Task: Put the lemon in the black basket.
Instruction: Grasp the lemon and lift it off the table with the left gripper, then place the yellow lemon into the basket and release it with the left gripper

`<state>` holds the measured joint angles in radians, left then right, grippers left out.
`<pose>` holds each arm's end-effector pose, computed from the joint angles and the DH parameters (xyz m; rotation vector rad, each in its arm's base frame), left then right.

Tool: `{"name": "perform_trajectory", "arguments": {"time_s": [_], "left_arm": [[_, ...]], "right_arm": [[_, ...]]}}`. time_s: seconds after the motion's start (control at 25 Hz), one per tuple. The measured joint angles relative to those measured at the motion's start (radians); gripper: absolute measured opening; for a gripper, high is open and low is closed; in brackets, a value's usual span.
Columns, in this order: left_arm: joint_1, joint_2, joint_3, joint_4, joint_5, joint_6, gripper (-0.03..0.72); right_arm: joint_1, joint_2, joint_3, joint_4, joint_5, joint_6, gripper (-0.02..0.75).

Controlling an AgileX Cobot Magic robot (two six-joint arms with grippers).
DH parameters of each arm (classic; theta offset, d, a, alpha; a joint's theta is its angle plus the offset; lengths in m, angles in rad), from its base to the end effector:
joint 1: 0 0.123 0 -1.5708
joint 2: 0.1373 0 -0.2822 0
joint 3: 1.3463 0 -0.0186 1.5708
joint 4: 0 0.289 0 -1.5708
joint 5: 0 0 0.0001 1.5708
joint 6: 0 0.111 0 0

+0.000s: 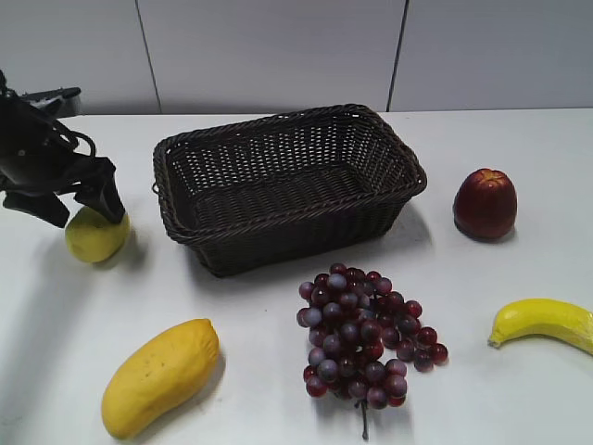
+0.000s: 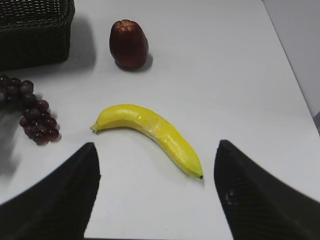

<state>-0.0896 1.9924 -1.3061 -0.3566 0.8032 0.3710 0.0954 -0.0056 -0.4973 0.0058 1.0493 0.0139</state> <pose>0.4160 -0.0654 0.1094 0.3392 2.8958 -0.3679 0.0492 0.0053 0.2870 -0.0830 2.0291 0.0758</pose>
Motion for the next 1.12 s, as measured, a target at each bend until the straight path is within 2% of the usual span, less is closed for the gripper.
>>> {"name": "perform_trajectory", "arguments": {"time_s": [0.12,0.28,0.44,0.68,0.8,0.92,1.12], "left_arm": [[0.000,0.058,-0.043,-0.001,0.055,0.000,0.639],[0.000,0.087,-0.054,-0.004,0.080,0.000,0.577],[0.000,0.091,-0.099,0.004,0.160,0.000,0.575],[0.000,0.039,-0.272,0.005,0.376,-0.002,0.574],[-0.004,-0.013,-0.374,-0.048,0.397,-0.004,0.574],[-0.041,-0.040,-0.469,-0.123,0.403,-0.004,0.574],[-0.187,-0.041,-0.507,-0.163,0.330,-0.004,0.574]], "right_arm": [[0.000,0.000,0.000,0.000,0.000,0.000,0.583],[0.000,0.000,0.000,0.000,0.000,0.000,0.583],[0.000,0.000,0.000,0.000,0.000,0.000,0.583],[0.000,0.000,0.000,0.000,0.000,0.000,0.583],[0.000,0.000,0.000,0.000,0.000,0.000,0.583],[0.000,0.000,0.000,0.000,0.000,0.000,0.583],[0.000,0.000,0.000,0.000,0.000,0.000,0.583]]}}
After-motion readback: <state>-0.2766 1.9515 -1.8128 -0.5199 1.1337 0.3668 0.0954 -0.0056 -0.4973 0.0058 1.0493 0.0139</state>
